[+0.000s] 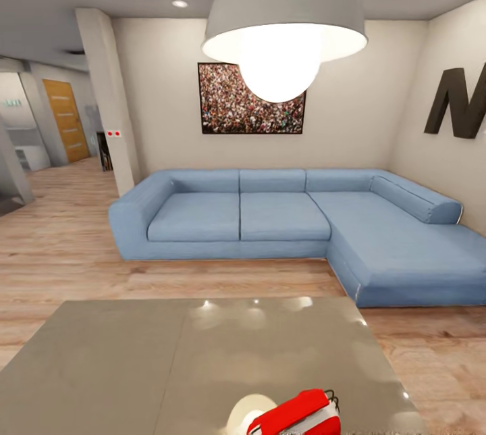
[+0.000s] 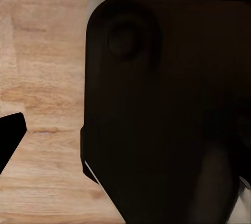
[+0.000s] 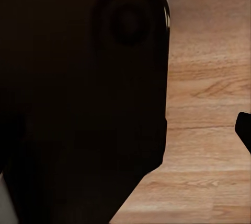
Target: Turn on the radio receiver that's on the table in the living room.
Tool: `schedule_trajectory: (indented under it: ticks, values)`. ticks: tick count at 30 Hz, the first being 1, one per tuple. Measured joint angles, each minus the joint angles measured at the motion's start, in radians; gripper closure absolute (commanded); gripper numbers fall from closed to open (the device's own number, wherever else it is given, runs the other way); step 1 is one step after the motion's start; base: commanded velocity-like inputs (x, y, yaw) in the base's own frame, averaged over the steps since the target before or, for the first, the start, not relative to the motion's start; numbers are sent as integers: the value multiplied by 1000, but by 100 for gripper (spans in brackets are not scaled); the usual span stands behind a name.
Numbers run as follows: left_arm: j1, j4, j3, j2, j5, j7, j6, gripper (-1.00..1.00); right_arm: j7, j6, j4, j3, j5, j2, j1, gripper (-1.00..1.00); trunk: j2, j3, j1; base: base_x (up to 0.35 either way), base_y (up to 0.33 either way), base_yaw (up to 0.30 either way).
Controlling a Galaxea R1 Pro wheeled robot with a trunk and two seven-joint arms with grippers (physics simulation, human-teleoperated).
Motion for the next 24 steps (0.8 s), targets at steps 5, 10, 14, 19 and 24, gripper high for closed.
schedule_trajectory:
  ticks: [5,10,14,19,24]
  values:
    - [0,-1,0,0,0,0,-1,-100,0,0,0,-1,-1,-1,0,-100,0,-6,0,0,0,-173]
    - [0,-1,0,0,0,0,-2,-100,0,0,0,-1,0,-1,0,-100,0,-13,0,0,0,-174]
    - [0,-1,0,1,0,0,-2,-100,0,0,0,-1,1,0,0,-100,0,-18,0,0,0,-166]
    - [0,-1,0,1,0,0,-2,-100,0,1,0,-1,0,0,0,-100,0,-22,0,0,0,-46]
    - [0,-1,0,1,0,0,-2,-100,0,1,0,-1,0,-1,0,-100,0,-23,0,0,0,-6]
